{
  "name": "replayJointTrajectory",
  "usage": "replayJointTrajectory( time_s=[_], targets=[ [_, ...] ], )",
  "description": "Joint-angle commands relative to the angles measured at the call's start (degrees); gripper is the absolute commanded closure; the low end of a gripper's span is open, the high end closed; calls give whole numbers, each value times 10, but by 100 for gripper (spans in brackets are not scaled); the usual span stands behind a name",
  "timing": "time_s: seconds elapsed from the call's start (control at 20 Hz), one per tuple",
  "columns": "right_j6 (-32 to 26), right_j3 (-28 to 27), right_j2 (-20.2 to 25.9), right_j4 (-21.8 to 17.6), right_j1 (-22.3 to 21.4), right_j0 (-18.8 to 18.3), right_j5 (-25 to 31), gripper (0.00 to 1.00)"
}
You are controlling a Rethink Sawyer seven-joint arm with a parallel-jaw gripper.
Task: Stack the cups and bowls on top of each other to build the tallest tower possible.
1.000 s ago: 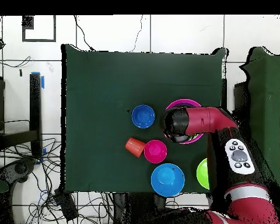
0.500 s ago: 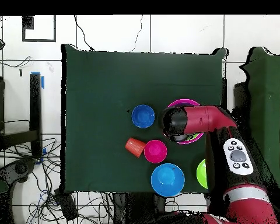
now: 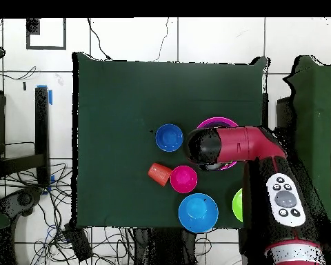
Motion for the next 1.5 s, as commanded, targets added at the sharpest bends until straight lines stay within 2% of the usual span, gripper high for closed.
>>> replayJointTrajectory(
  time_s=[0.05,0.3,0.6,0.85,0.9,1.1,1.5],
  targets=[
    [4,86,22,32,-62,17,12,0],
    [15,150,15,57,-89,-3,-11,0],
    [45,219,-5,53,-90,-26,-82,0],
    [84,234,-19,56,-91,-20,-107,0],
    [102,260,-27,56,-92,-15,-132,0],
    [117,308,-45,59,-108,-2,-162,0],
    [122,323,-61,67,-97,8,-194,0]
  ],
)
